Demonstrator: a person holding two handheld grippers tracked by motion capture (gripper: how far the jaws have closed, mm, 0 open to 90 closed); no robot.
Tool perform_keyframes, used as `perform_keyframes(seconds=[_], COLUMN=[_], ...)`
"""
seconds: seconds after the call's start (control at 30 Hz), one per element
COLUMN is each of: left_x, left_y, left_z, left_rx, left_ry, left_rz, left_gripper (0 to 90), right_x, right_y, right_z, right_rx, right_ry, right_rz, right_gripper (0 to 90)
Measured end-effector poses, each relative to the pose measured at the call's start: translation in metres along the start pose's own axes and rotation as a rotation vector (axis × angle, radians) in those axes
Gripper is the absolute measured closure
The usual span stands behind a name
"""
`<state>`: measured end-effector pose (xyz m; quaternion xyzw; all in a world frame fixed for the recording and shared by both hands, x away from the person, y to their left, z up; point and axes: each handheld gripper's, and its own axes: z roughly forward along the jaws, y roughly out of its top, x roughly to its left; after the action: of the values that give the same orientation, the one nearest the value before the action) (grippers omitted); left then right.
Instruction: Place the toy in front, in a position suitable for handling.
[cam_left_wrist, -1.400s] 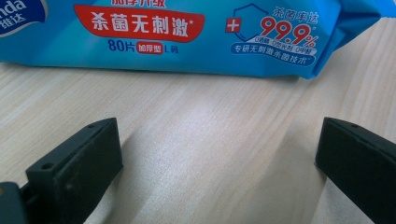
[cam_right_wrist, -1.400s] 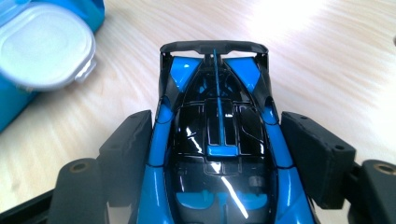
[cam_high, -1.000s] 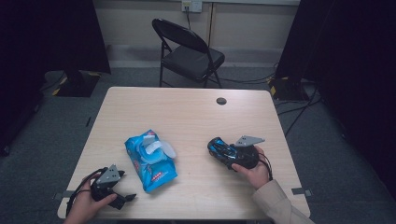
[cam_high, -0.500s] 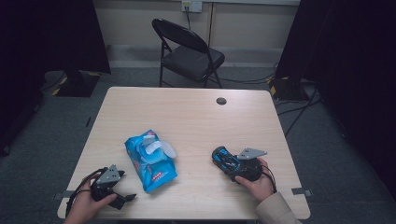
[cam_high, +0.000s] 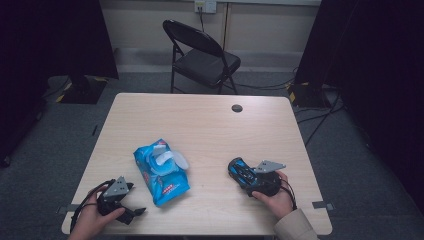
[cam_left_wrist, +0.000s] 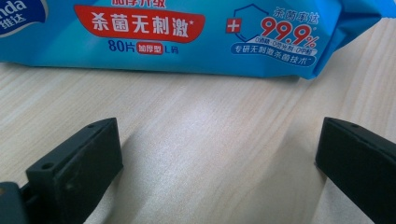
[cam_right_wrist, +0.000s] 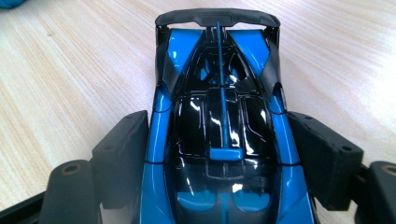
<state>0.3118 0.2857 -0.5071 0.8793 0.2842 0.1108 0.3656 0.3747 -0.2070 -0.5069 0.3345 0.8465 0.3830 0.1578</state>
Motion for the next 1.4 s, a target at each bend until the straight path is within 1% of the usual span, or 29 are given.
perform_keyframes(seconds=[0.03,0.07,0.23,0.33,0.4,0.63,0.67,0.7,0.73,0.77,0.8,0.87,0.93,1.0,1.13,1.2,1.3,1.37,1.4], left_x=[0.0,0.0,0.0,0.0,0.0,0.0,0.0,0.0,0.0,0.0,0.0,0.0,0.0,0.0,0.0,0.0,0.0,0.0,0.0], left_y=[0.0,0.0,0.0,0.0,0.0,0.0,0.0,0.0,0.0,0.0,0.0,0.0,0.0,0.0,0.0,0.0,0.0,0.0,0.0], left_z=[0.0,0.0,0.0,0.0,0.0,0.0,0.0,0.0,0.0,0.0,0.0,0.0,0.0,0.0,0.0,0.0,0.0,0.0,0.0], left_rx=[0.0,0.0,-0.001,0.0,-0.001,0.0,0.0,0.0,0.0,0.0,0.0,0.0,-0.001,0.0,-0.001,-0.001,-0.001,-0.001,-0.001], left_ry=[0.0,0.0,-0.001,0.0,-0.001,-0.001,-0.001,0.0,0.0,-0.001,-0.001,-0.001,-0.001,-0.001,-0.001,-0.001,-0.001,0.0,-0.001], left_rz=[0.0,0.0,0.0,0.0,0.0,0.0,0.0,0.0,0.0,0.0,0.0,0.0,0.0,0.0,-0.001,0.0,0.0,0.0,0.0], left_gripper=[0.0,0.0,0.0,0.0,0.0,0.0,0.0,0.0,0.0,0.0,0.0,0.0,0.0,0.0,0.0,0.0,0.0,0.0,0.0], right_x=[0.0,0.0,0.0,0.003,0.005,0.005,0.005,0.004,0.004,0.005,0.006,0.006,0.005,0.006,0.006,0.004,0.004,0.005,0.007], right_y=[0.0,0.0,0.002,0.004,0.005,0.007,0.007,0.007,0.009,0.011,0.013,0.013,0.013,0.013,0.012,0.013,0.012,0.013,0.014], right_z=[0.0,0.0,0.002,0.004,0.005,0.006,0.006,0.006,0.005,0.004,0.005,0.006,0.008,0.01,0.012,0.012,0.013,0.012,0.011], right_rx=[0.0,-0.004,-0.003,0.0,-0.003,0.001,-0.002,-0.017,-0.023,-0.028,-0.019,-0.034,-0.028,-0.013,-0.017,-0.011,-0.019,-0.006,-0.011], right_ry=[0.0,-0.005,-0.011,-0.032,-0.047,-0.047,-0.051,-0.046,-0.055,-0.068,-0.068,-0.066,-0.059,-0.06,-0.053,-0.046,-0.036,-0.027,-0.039], right_rz=[0.0,0.004,0.009,0.012,-0.001,0.019,0.026,0.041,0.044,0.032,0.025,0.036,0.05,0.051,0.061,0.074,0.089,0.079,0.061], right_gripper=[23.6,26.0,26.1,26.2,26.2,26.4,27.1,27.1,27.2,27.2,27.2,27.2,27.2,27.1,27.0,26.8,23.5,17.3,16.8])
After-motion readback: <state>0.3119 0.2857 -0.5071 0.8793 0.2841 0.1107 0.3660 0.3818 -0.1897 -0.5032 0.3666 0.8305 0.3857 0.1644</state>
